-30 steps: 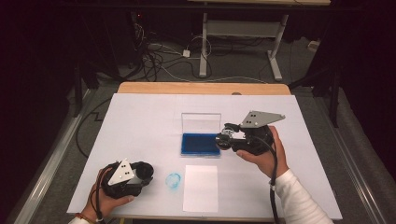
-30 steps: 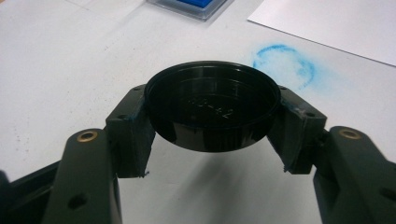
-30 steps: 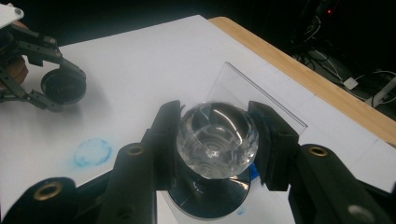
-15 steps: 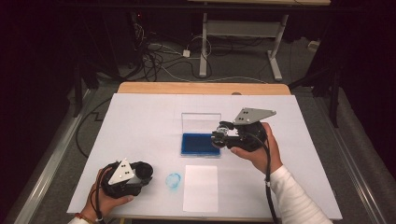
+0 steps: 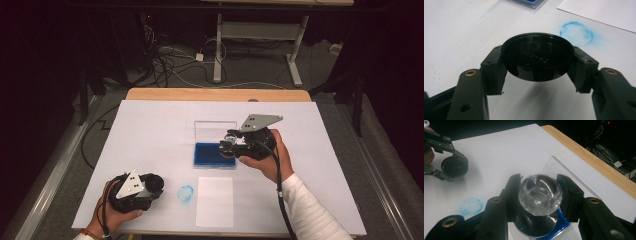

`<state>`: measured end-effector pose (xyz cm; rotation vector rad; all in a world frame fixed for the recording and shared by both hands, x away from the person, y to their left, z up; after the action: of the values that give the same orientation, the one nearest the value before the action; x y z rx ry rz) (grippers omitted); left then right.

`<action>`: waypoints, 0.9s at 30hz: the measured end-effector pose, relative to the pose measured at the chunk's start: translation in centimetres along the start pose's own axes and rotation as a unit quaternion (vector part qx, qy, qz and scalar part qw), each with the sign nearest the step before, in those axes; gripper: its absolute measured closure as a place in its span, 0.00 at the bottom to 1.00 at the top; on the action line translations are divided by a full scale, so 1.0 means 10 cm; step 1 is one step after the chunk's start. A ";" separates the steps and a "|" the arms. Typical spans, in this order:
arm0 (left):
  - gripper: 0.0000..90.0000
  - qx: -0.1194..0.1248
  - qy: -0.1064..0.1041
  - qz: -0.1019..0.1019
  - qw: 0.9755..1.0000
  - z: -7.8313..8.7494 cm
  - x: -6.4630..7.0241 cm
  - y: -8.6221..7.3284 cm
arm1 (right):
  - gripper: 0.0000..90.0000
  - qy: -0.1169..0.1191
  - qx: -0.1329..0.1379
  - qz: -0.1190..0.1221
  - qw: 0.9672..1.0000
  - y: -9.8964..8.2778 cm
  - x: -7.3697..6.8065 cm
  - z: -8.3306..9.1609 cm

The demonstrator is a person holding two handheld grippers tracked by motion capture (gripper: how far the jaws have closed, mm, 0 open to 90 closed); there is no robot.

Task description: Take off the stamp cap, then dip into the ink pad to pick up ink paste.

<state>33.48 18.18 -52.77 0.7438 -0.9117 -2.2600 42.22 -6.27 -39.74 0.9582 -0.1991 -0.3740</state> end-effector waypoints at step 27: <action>0.41 -0.002 0.000 -0.009 1.000 0.01 0.02 -0.01 | 0.63 -0.005 -0.057 -0.018 0.998 -0.11 0.17 -0.59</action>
<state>33.27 18.13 -52.79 0.7533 -0.9043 -2.2768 45.49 -3.06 -43.95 0.8485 -0.1686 -0.4199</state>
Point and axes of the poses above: each handheld gripper's, and its own axes: z roughly backward along the jaws, y roughly out of its top, x roughly to its right, the point moved 10 cm from there along -z, roughly forward along the jaws, and after that the axes turned 11 degrees about y, right-handed, at the moved point
